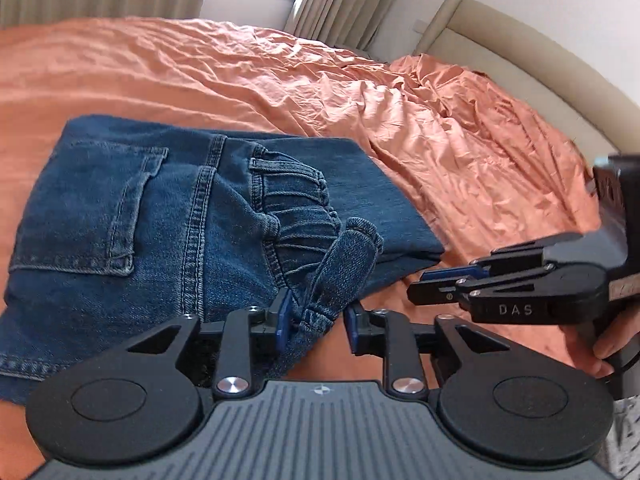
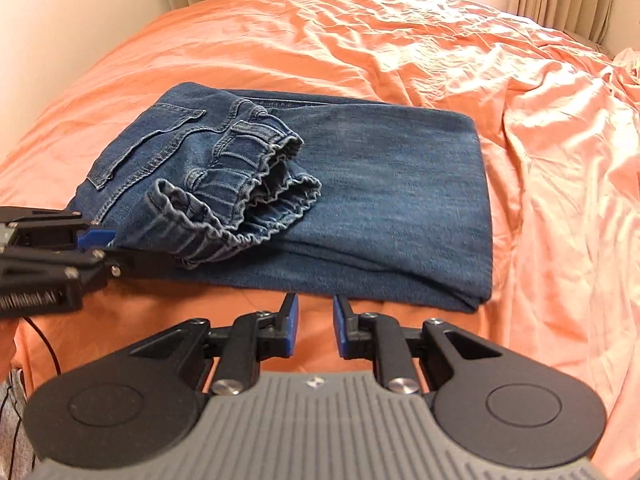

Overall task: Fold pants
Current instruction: 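Lay the waistband over onto the jeans and open the left tool, then grasp the waistband edge with the right tool and lift it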

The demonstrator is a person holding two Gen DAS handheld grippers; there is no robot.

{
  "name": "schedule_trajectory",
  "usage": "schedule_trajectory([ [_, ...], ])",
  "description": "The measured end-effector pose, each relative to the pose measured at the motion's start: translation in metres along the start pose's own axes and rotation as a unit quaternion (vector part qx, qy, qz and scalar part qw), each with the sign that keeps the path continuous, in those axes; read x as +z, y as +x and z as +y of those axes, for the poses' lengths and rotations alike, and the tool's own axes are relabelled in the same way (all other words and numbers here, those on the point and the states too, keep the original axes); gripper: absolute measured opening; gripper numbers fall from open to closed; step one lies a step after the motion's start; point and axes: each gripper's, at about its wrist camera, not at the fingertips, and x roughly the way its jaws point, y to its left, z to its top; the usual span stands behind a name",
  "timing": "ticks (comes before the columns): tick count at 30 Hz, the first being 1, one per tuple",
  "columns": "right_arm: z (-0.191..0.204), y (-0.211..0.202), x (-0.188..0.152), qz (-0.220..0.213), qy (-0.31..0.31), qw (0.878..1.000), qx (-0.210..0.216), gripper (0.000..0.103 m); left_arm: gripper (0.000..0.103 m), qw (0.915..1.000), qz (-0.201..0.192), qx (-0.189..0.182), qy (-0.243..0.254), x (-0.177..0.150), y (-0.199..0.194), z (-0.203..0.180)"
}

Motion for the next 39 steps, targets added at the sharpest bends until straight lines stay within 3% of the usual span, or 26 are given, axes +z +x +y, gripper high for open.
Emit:
schedule_trajectory([
  [2, -0.003, -0.002, -0.003, -0.008, 0.003, 1.000, 0.003, 0.015, 0.051, 0.9990, 0.004, -0.037, -0.025, 0.003, 0.000, 0.008],
  [6, -0.005, -0.012, -0.009, -0.028, 0.014, 0.999, 0.014, 0.016, 0.060, 0.9960, -0.036, -0.073, -0.036, 0.008, -0.018, 0.009],
  [9, -0.003, -0.019, -0.008, -0.043, 0.020, 0.999, 0.016, 0.026, 0.070, 0.9896, -0.074, -0.113, -0.049, 0.015, -0.034, 0.012],
  [12, 0.002, -0.022, 0.000, -0.057, 0.032, 0.998, 0.025, 0.030, 0.070, 0.9911, -0.103, -0.067, -0.052, 0.020, -0.044, 0.019],
  [18, 0.006, -0.018, 0.017, -0.090, 0.087, 0.990, 0.060, 0.034, 0.066, 0.9891, -0.094, 0.053, -0.101, 0.027, -0.041, 0.059],
  [26, -0.009, 0.028, 0.044, -0.104, 0.206, 0.961, 0.153, 0.039, 0.066, 0.9798, -0.105, 0.087, -0.147, 0.036, -0.034, 0.098],
  [29, -0.017, 0.048, 0.056, -0.112, 0.237, 0.953, 0.150, 0.041, 0.065, 0.9798, -0.103, 0.090, -0.146, 0.039, -0.026, 0.103],
  [32, -0.029, 0.076, 0.064, -0.092, 0.282, 0.938, 0.180, 0.043, 0.065, 0.9803, -0.106, 0.091, -0.140, 0.041, -0.020, 0.108],
  [33, -0.031, 0.084, 0.064, -0.081, 0.297, 0.932, 0.191, 0.038, 0.065, 0.9802, -0.106, 0.091, -0.141, 0.042, -0.018, 0.109],
  [34, -0.033, 0.088, 0.062, -0.077, 0.306, 0.929, 0.194, 0.021, 0.065, 0.9800, -0.105, 0.092, -0.142, 0.043, -0.016, 0.110],
  [35, -0.033, 0.089, 0.061, -0.080, 0.305, 0.928, 0.197, 0.014, 0.065, 0.9802, -0.104, 0.093, -0.141, 0.043, -0.014, 0.111],
  [37, -0.032, 0.081, 0.057, -0.103, 0.300, 0.925, 0.208, 0.009, 0.065, 0.9802, -0.107, 0.094, -0.138, 0.044, -0.014, 0.113],
  [39, -0.036, 0.067, 0.051, -0.122, 0.313, 0.912, 0.233, 0.007, 0.064, 0.9804, -0.111, 0.087, -0.137, 0.044, -0.014, 0.113],
])
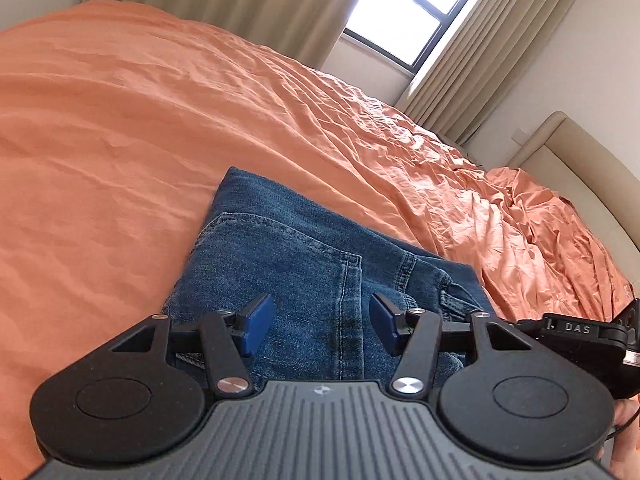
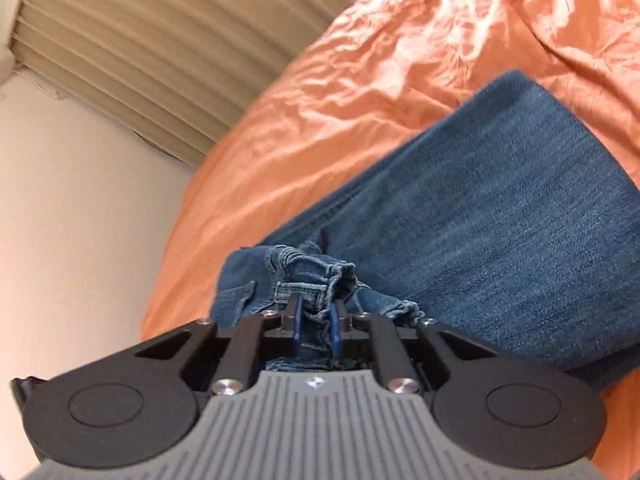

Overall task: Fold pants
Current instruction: 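Grasp the waistband edge with the right tool and lift it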

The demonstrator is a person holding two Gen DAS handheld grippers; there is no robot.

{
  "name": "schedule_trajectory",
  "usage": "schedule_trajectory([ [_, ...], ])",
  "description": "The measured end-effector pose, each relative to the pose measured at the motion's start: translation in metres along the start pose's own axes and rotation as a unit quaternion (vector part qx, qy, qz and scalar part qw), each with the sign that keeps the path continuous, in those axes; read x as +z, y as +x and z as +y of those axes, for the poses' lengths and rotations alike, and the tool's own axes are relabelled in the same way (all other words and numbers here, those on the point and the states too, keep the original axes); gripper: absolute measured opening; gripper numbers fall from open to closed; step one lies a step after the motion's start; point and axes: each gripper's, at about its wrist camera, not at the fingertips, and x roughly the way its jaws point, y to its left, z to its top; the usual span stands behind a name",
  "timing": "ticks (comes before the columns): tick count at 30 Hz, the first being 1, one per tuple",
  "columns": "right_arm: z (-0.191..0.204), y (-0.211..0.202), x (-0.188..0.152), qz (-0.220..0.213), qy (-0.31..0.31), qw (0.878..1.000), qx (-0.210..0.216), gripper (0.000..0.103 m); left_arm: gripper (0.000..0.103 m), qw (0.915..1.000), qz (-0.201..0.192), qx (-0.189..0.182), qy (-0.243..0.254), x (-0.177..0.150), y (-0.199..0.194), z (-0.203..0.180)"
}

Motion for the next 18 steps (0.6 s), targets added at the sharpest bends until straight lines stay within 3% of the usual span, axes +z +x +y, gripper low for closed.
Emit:
schedule_trajectory([
  [4, -0.007, -0.026, 0.000, -0.007, 0.045, 0.997, 0.056, 0.006, 0.060, 0.9999, -0.005, -0.013, 0.007, -0.002, -0.002, -0.005],
  [9, -0.047, -0.006, -0.010, 0.028, 0.099, 0.995, -0.002, 0.006, 0.057, 0.9996, 0.013, 0.010, 0.021, -0.007, 0.012, -0.009],
  [14, -0.063, 0.001, -0.008, 0.032, 0.136, 0.990, 0.008, 0.009, 0.056, 0.9993, 0.020, 0.020, 0.026, -0.010, 0.019, -0.006],
  [18, -0.074, 0.005, -0.009, 0.038, 0.161, 0.986, 0.024, 0.018, 0.056, 0.9992, 0.021, 0.023, 0.027, -0.011, 0.020, -0.005],
])
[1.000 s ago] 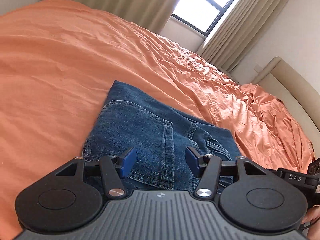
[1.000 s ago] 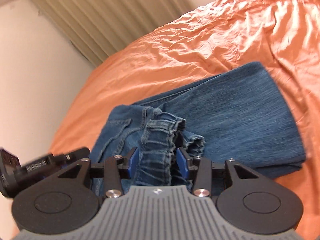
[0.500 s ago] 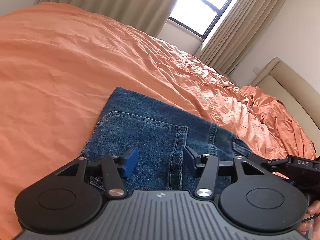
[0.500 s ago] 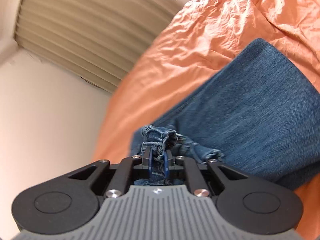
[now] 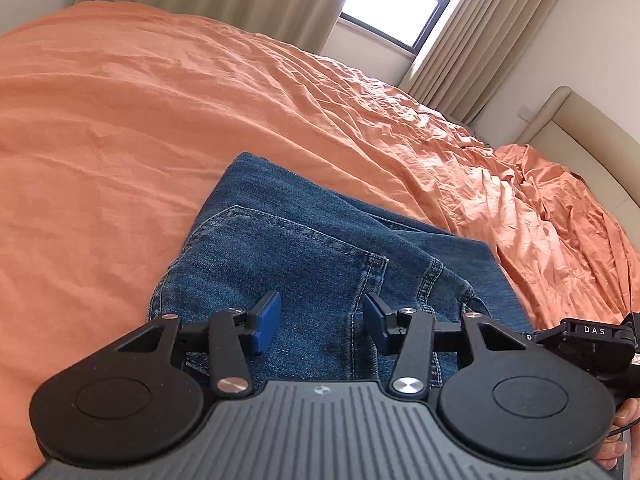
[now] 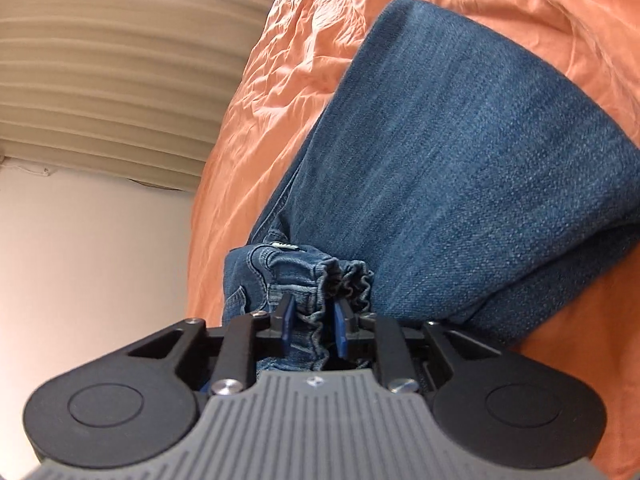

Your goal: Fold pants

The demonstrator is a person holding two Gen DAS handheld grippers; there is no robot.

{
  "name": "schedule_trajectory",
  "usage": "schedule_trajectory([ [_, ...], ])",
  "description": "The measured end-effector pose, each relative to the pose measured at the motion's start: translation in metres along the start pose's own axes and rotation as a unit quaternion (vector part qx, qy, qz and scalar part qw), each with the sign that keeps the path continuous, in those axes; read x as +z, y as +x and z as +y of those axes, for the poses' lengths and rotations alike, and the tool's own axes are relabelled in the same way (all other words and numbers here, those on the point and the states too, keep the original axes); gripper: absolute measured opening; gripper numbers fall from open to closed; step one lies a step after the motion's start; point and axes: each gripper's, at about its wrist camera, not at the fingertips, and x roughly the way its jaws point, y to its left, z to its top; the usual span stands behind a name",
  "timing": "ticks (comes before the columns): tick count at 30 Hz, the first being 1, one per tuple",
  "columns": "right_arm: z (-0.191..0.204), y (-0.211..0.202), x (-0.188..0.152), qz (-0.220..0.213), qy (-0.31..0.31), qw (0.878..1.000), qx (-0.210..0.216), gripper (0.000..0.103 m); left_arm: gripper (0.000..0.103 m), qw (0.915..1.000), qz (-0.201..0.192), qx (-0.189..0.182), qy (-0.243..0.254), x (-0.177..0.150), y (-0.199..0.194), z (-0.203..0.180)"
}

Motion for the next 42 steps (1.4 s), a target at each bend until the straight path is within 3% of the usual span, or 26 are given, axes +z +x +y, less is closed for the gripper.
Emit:
schedule_trajectory([
  [8, -0.018, 0.015, 0.008, 0.014, 0.055, 0.997, 0.054, 0.020, 0.056, 1.0000, 0.000, 0.007, 0.004, 0.001, 0.003, -0.002],
  [12, 0.001, 0.009, 0.003, 0.004, -0.009, 0.999, 0.051, 0.010, 0.056, 1.0000, -0.001, 0.003, -0.005, 0.003, 0.003, 0.000],
  [15, 0.040, -0.001, -0.005, -0.016, -0.087, 0.996, 0.034, 0.008, 0.056, 0.9997, -0.017, -0.001, -0.019, 0.006, -0.004, 0.003],
  [18, 0.096, -0.011, -0.007, -0.031, -0.163, 0.986, 0.029, 0.008, 0.056, 0.9975, -0.057, -0.005, -0.042, 0.012, -0.020, 0.011],
  [23, 0.206, -0.008, 0.001, -0.010, -0.272, 0.962, 0.004, 0.007, 0.056, 0.9861, -0.119, -0.025, -0.113, 0.023, -0.050, 0.039],
  [27, 0.242, 0.005, 0.001, 0.024, -0.277, 0.959, -0.055, 0.008, 0.056, 0.9794, -0.135, -0.029, -0.147, 0.027, -0.063, 0.057],
  [30, 0.218, 0.008, -0.008, 0.030, -0.251, 0.962, -0.098, 0.008, 0.056, 0.9769, -0.136, -0.040, -0.160, 0.028, -0.068, 0.062],
  [34, 0.145, 0.000, -0.009, 0.029, -0.152, 0.979, -0.130, 0.008, 0.056, 0.9842, -0.106, -0.053, -0.131, 0.032, -0.062, 0.055],
  [38, 0.083, -0.002, -0.009, 0.024, -0.070, 0.988, -0.134, 0.007, 0.056, 0.9908, -0.074, -0.059, -0.097, 0.025, -0.045, 0.037],
  [42, 0.061, 0.003, -0.010, 0.019, -0.059, 0.990, -0.129, 0.008, 0.056, 0.9964, -0.053, -0.041, -0.052, 0.016, -0.034, 0.019],
])
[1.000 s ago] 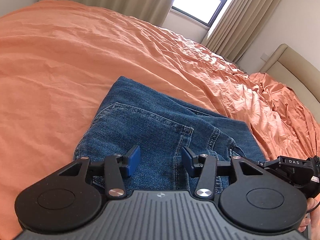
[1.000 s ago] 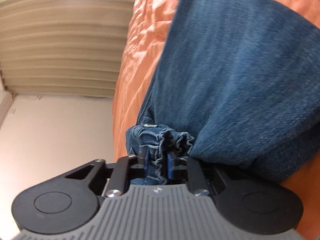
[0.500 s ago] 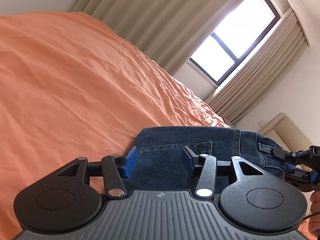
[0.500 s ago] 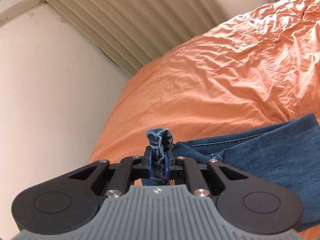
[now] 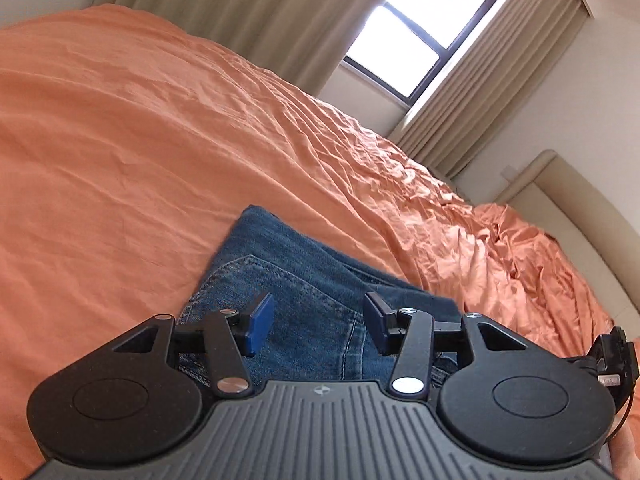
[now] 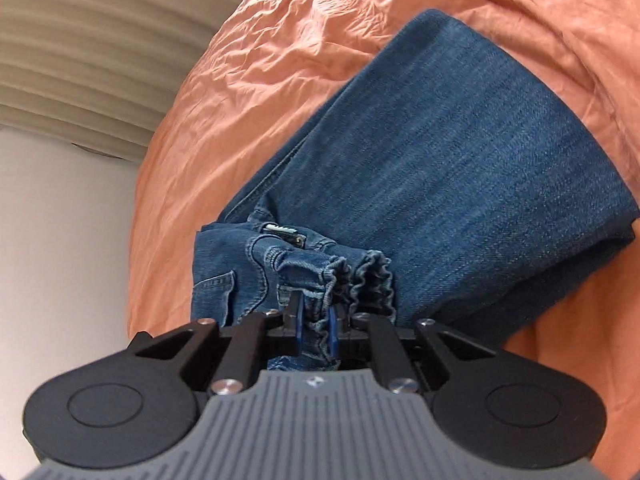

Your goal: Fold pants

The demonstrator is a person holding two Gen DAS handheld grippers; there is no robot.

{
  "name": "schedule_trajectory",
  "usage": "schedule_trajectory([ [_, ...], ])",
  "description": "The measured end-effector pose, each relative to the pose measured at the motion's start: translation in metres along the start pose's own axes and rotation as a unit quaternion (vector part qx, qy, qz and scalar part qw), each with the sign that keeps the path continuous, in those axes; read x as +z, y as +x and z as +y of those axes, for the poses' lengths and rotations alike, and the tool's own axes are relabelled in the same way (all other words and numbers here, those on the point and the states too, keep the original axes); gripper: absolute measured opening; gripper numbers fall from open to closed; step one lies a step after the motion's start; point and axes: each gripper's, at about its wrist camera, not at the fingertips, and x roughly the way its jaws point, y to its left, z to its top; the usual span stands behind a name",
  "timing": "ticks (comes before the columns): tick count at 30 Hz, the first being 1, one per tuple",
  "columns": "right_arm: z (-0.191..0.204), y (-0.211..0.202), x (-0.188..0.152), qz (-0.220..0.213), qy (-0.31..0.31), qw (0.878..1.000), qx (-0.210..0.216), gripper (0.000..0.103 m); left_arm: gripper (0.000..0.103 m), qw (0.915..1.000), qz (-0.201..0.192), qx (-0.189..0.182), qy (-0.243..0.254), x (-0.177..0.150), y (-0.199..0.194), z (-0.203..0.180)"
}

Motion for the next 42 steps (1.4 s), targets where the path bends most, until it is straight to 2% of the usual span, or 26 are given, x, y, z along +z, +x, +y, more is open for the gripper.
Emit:
schedule_trajectory([
  [5, -0.021, 0.003, 0.007, 0.013, 0.025, 0.999, 0.033, 0.025, 0.056, 0.9994, 0.025, 0.013, 0.019, -0.010, 0.014, -0.006],
  [10, -0.044, 0.016, 0.016, 0.035, 0.074, 0.994, 0.076, 0.033, 0.056, 0.9982, 0.041, 0.031, 0.032, -0.016, 0.029, -0.008],
  [13, -0.056, 0.027, 0.020, 0.041, 0.101, 0.989, 0.102, 0.034, 0.056, 0.9975, 0.042, 0.038, 0.042, -0.019, 0.033, -0.008],
  [19, -0.063, 0.029, 0.022, 0.043, 0.103, 0.984, 0.140, 0.035, 0.056, 0.9972, 0.040, 0.043, 0.048, -0.019, 0.036, -0.009],
  [23, -0.054, 0.023, 0.023, 0.055, 0.100, 0.987, 0.113, 0.033, 0.056, 0.9973, 0.039, 0.041, 0.047, -0.019, 0.037, -0.008],
  [26, -0.049, 0.016, 0.021, 0.060, 0.104, 0.988, 0.093, 0.041, 0.056, 0.9974, 0.037, 0.040, 0.047, -0.020, 0.035, -0.007],
  [27, -0.052, 0.016, 0.020, 0.066, 0.120, 0.986, 0.093, 0.046, 0.056, 0.9974, 0.037, 0.040, 0.047, -0.020, 0.034, -0.007],
  [29, -0.057, 0.020, 0.019, 0.077, 0.138, 0.982, 0.106, 0.048, 0.056, 0.9972, 0.037, 0.042, 0.050, -0.020, 0.034, -0.007],
  [32, -0.063, 0.035, 0.022, 0.086, 0.152, 0.976, 0.129, 0.047, 0.056, 0.9967, 0.036, 0.047, 0.056, -0.020, 0.035, -0.010],
  [36, -0.059, 0.045, 0.027, 0.087, 0.138, 0.977, 0.135, 0.044, 0.056, 0.9958, 0.036, 0.057, 0.063, -0.020, 0.036, -0.013],
  [40, -0.058, 0.041, 0.027, 0.084, 0.111, 0.980, 0.145, 0.020, 0.056, 0.9953, 0.033, 0.063, 0.065, -0.020, 0.039, -0.015],
  [42, -0.051, 0.033, 0.026, 0.073, 0.078, 0.983, 0.147, 0.017, 0.056, 0.9953, 0.031, 0.065, 0.065, -0.019, 0.040, -0.016],
])
